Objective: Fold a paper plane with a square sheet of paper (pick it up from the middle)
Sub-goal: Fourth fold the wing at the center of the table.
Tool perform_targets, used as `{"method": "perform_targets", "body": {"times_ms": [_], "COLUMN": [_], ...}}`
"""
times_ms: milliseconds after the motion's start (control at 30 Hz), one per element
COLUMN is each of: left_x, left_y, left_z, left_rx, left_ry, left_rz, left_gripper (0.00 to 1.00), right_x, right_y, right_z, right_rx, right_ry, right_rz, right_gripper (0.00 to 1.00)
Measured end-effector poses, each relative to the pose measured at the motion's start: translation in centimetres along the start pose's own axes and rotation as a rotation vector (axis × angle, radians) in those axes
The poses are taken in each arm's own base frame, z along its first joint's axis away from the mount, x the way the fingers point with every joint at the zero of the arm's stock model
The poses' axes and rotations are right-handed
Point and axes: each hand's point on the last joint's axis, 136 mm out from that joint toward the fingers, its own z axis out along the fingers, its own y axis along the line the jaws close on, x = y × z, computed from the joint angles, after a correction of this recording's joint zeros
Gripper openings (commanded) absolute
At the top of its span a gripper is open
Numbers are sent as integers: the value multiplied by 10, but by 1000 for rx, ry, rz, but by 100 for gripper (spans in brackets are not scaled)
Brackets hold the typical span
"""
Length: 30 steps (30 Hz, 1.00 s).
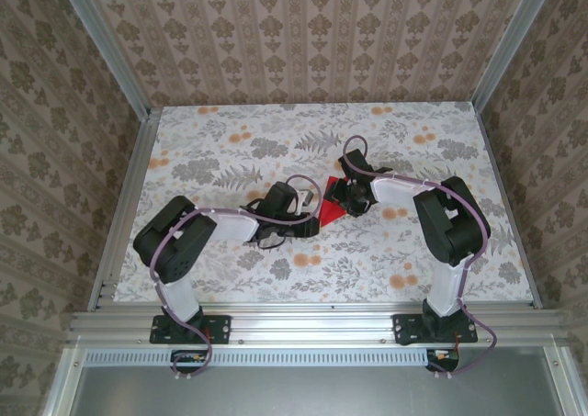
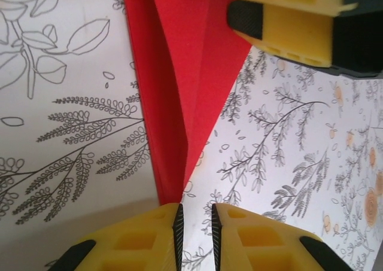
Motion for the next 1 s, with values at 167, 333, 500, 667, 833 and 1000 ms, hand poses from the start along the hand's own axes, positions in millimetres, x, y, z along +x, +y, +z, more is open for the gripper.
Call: {"method": "perform_targets", "body": {"times_ms": [167, 333, 500, 667, 833, 1000], "left_x": [-7, -12, -20, -21, -20, -21], "left_y": [-7, -10, -12, -12, -11, -9], "left_z": [-3, -1, 9, 18, 21, 21], "left_rx": [18, 31, 42, 49, 42, 29], "left_ry": [-27, -36, -33, -20, -8, -7], "left_rz": [14, 20, 22, 23, 22, 30], "left_gripper": [23, 23, 23, 24, 24, 24], "right_x": [0, 0, 0, -1, -1, -1], "right_y": [0, 0, 0, 1, 1, 1], "right_z": [0, 1, 1, 1, 1, 1], "right_rx": [5, 13, 14, 15, 17, 17], "right_ry": [3, 9, 10, 12, 14, 14], "right_rz": [1, 3, 6, 10, 14, 15], "right_gripper": [61, 62, 64, 65, 65, 66]}}
